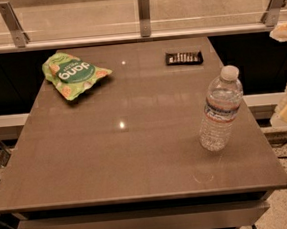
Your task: Move water bottle near green rice chip bag
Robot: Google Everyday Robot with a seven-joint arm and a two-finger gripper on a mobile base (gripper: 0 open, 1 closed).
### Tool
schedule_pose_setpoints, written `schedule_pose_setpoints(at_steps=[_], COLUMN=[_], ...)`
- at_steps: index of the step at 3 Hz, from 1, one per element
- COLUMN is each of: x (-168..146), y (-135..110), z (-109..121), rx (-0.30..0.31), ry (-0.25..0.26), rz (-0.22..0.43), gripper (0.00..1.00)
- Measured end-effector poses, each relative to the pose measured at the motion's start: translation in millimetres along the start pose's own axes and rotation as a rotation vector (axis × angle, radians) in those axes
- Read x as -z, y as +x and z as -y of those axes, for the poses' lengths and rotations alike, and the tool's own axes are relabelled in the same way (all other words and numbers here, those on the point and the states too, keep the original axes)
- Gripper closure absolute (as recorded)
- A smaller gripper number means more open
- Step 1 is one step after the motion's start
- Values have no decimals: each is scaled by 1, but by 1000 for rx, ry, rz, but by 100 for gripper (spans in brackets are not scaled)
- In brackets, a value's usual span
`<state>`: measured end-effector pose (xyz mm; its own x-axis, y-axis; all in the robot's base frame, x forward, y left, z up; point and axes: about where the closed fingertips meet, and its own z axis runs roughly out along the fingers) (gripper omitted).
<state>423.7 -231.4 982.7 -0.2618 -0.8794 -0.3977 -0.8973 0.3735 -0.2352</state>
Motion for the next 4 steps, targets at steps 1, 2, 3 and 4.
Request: schedule_pose_setpoints(at_steps=[1, 2, 3, 4], x=[-3, -10, -23, -35], y=[8, 8, 3, -5], z=[-9, -15, -16, -11], rx=[-64, -106, -124, -122], ry=[-9, -3, 23, 60], rz=[99, 205, 322, 435], gripper=[0, 0, 0, 0])
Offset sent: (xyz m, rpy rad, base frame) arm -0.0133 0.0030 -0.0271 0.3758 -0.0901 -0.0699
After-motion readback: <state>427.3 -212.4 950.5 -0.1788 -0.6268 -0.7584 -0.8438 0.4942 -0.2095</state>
